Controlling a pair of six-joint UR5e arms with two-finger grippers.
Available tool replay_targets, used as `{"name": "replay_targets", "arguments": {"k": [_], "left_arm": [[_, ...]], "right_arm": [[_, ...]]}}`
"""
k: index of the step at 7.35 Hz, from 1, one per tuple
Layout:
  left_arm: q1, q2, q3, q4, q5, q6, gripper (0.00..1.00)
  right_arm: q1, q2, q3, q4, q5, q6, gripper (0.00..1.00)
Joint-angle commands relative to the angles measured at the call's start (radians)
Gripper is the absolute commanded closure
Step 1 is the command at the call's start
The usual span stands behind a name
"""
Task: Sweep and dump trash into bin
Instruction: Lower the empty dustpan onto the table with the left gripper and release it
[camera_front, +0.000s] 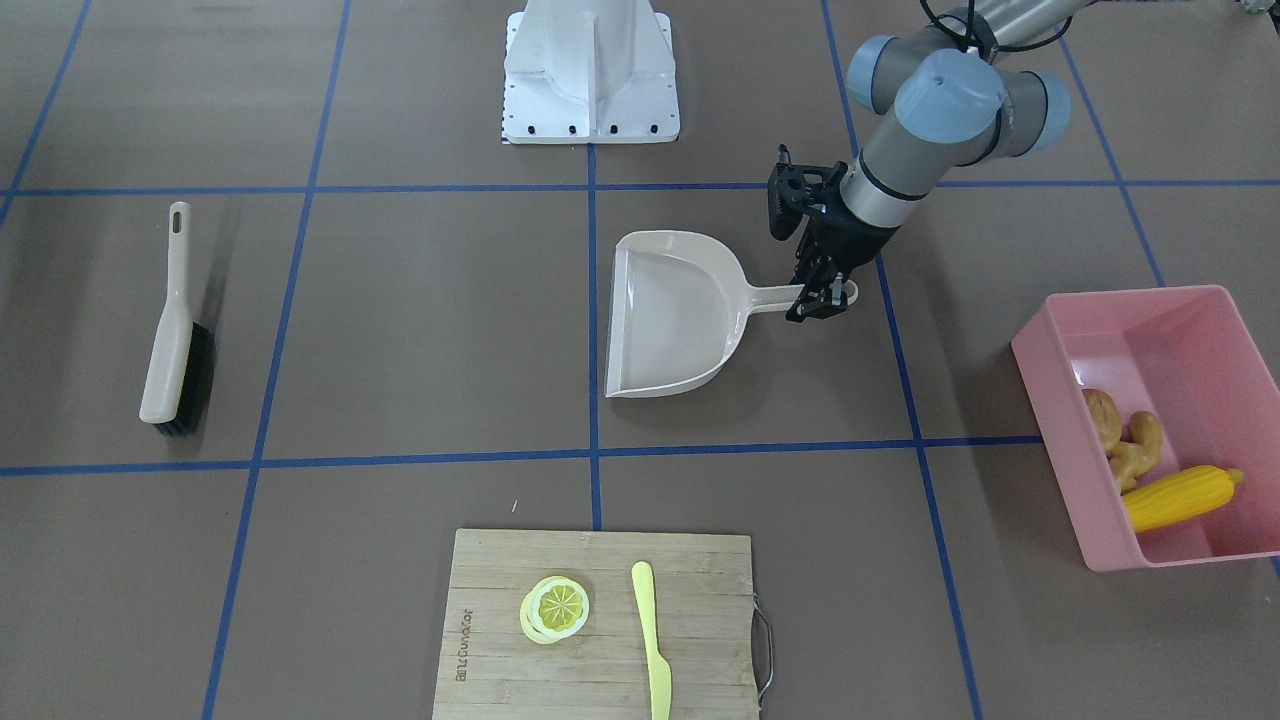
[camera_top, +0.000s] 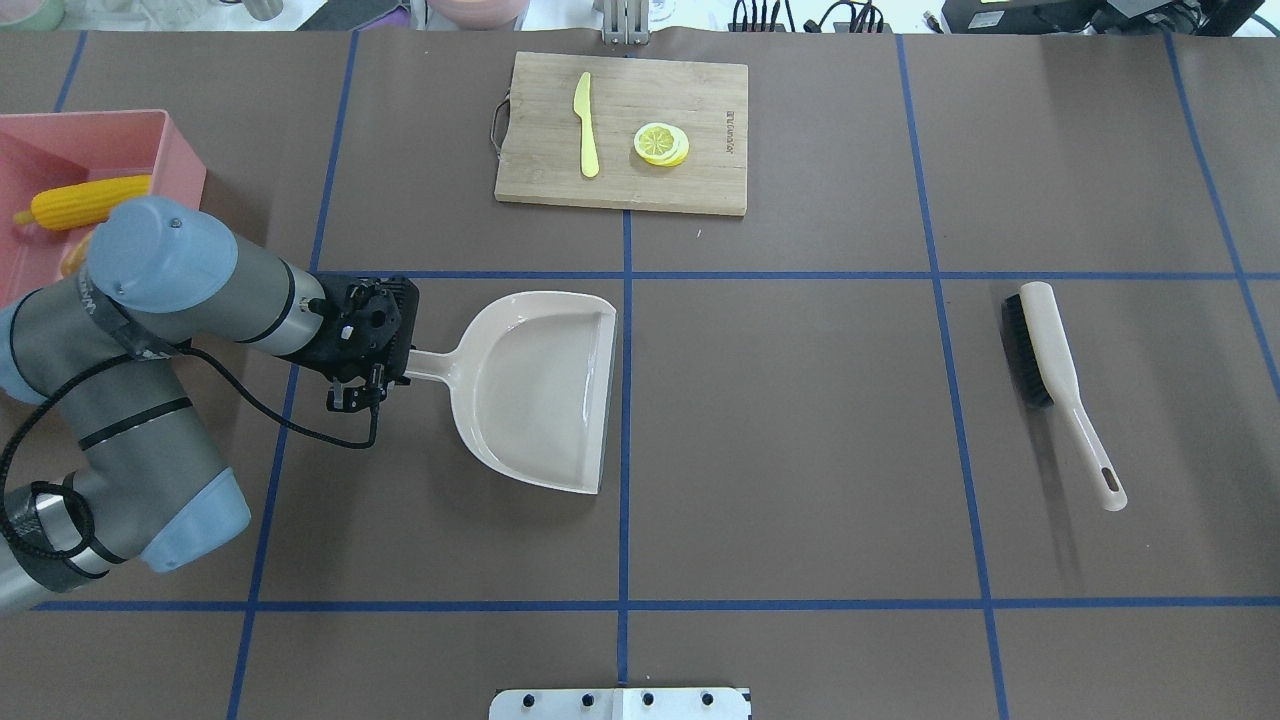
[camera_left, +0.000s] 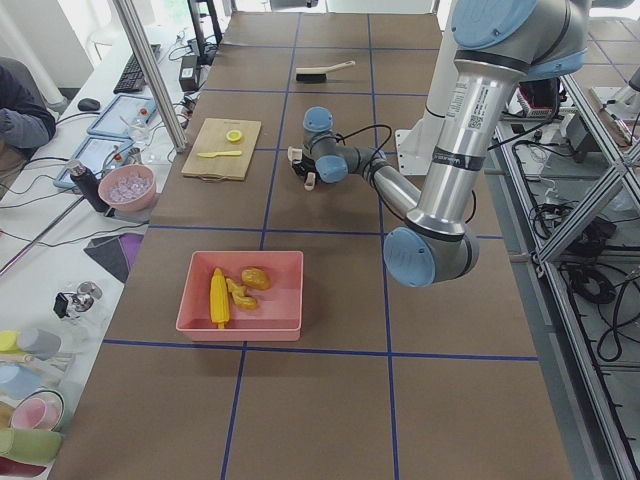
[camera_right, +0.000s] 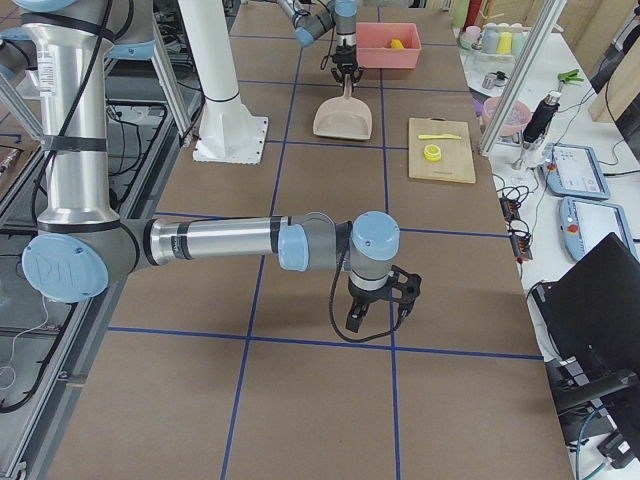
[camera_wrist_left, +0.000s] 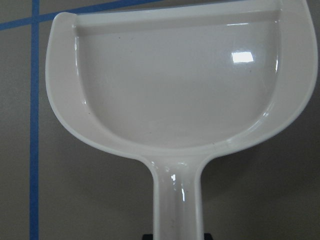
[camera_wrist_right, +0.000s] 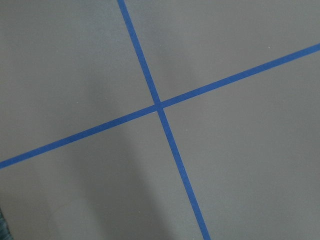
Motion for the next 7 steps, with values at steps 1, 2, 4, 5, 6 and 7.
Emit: {"name": "replay_targets", "arguments": {"k": [1,2,4,5,6,7], "left_arm": [[0.006,-0.009,0.006,-0.006,-0.002,-0.001,0.52],[0.006,-0.009,0.009,-0.008,-0.002,-0.001,0.43],[-0.002,-0.007,-0.012,-0.037,-0.007,0.0,0.01],[-0.011,0.002,-0.039,-0.037,-0.007,0.002,0.01],[-0.034,0.035,-0.062,-0.037,-0.001,0.0,0.01],[-0.069,0.127,-0.11,-0.034,0.005,-0.006,0.01]], "right_arm": [[0.0,-0.002,0.0,0.004,0.0,0.0,0.0],[0.0,0.0,0.0,0.006,0.0,0.0,0.0],[0.0,-0.002,0.0,0.007,0.0,0.0,0.0],[0.0,-0.002,0.0,0.007,0.0,0.0,0.0],[0.0,-0.002,0.002,0.007,0.0,0.0,0.0],[0.0,-0.002,0.0,0.007,-0.003,0.0,0.0]]}}
